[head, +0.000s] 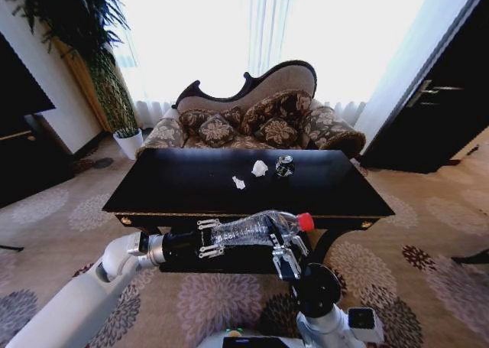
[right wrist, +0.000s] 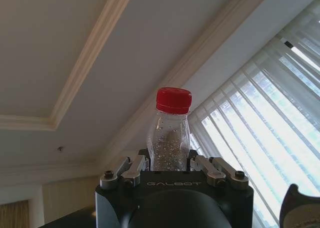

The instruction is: Move to the front of the table and place the trash on the table into the trash bin.

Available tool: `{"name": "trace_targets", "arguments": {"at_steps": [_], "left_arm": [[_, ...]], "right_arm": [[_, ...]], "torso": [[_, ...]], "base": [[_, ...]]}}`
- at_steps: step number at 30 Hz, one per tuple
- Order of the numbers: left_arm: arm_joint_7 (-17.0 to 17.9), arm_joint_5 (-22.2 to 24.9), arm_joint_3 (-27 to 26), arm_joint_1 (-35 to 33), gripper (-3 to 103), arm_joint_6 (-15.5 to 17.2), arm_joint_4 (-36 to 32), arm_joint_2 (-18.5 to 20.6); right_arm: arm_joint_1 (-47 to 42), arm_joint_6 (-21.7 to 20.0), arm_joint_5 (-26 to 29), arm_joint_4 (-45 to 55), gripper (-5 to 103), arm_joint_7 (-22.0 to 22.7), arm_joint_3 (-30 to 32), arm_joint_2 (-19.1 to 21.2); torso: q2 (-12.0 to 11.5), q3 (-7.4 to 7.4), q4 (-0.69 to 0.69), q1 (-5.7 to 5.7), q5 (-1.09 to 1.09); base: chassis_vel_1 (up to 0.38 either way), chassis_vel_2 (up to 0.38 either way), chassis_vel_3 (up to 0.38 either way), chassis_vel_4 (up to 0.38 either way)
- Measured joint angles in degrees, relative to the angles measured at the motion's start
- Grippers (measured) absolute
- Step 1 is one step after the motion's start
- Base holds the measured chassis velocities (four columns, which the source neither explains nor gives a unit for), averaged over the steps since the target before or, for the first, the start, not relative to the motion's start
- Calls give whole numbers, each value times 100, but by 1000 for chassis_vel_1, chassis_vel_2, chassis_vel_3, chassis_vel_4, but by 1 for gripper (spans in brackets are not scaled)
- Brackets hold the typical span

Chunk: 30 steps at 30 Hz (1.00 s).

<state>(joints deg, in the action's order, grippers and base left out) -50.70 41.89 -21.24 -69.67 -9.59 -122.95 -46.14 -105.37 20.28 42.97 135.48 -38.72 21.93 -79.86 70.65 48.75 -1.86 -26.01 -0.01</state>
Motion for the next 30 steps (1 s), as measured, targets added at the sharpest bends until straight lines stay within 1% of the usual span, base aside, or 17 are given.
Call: {"name": "trace_targets", "arguments": {"at_steps": [1,2,5,6,8,9,10,11,12,15,16,17,23,25,26,28,30], "left_arm": [[7,0,-61,-88,39,-17,-12,-73],[7,0,-61,-88,39,-17,-12,-73],[24,14,-252,-395,56,-114,-57,-303],[24,14,-252,-395,56,-114,-57,-303],[26,24,-371,-597,66,-182,-81,-463],[26,28,-440,-691,66,-216,-94,-527],[31,41,-511,-783,72,-250,-116,-580],[33,41,-552,-848,77,-261,-127,-607],[33,41,-552,-848,77,-261,-127,-607],[-15,36,-744,-1056,93,-296,-186,-650],[-15,36,-744,-1056,93,-296,-186,-650],[-37,42,-806,-1103,97,-304,-195,-654],[-119,154,-1143,-1307,100,-353,-317,-767],[-122,240,-1278,-1359,100,-354,-382,-889],[-122,240,-1278,-1359,100,-354,-382,-889],[-44,373,-1454,-1407,100,-340,-480,-1080],[105,500,-1592,-1461,100,-312,-594,-1262]], "right_arm": [[0,31,60,-30,31,-5,36,9],[0,31,60,-30,31,-5,36,9],[9,111,238,-116,28,-16,153,33],[9,111,238,-116,28,-16,153,33],[10,151,319,-149,25,-12,198,44],[6,168,344,-160,25,-6,217,50],[3,175,358,-174,25,-8,232,61],[7,178,373,-181,23,-13,233,67],[7,178,373,-181,23,-13,233,67],[65,183,443,-255,23,-6,291,129],[65,183,443,-255,23,-6,291,129],[81,187,461,-288,23,-2,323,155],[167,297,524,-543,23,1,578,299],[192,439,398,-734,23,-16,677,353],[192,439,398,-734,23,-16,677,353],[201,677,70,-1042,23,-58,785,407],[233,873,-213,-1388,23,-138,878,443]], "torso": [[0,0,0,0,0],[0,0,0,0,0],[0,0,1,0,0],[0,0,1,0,0],[0,0,0,0,0],[0,0,0,0,0],[0,0,0,0,-1],[0,0,0,0,1],[0,0,0,0,1],[0,-1,1,0,-1],[0,-1,1,0,-1],[0,0,1,0,0],[0,0,0,1,0],[0,0,1,0,-1],[0,0,1,0,-1],[0,0,0,0,0],[0,0,0,0,0]], "base": [[0,0,0,0],[0,0,0,0],[0,0,0,0],[0,0,0,0],[0,0,0,0],[0,0,0,0],[0,0,0,0],[0,0,0,0],[0,0,0,0],[0,0,0,0],[0,0,0,0],[0,0,0,0],[0,0,0,0],[0,0,0,0],[0,0,0,0],[0,0,0,0],[0,0,0,0]]}}
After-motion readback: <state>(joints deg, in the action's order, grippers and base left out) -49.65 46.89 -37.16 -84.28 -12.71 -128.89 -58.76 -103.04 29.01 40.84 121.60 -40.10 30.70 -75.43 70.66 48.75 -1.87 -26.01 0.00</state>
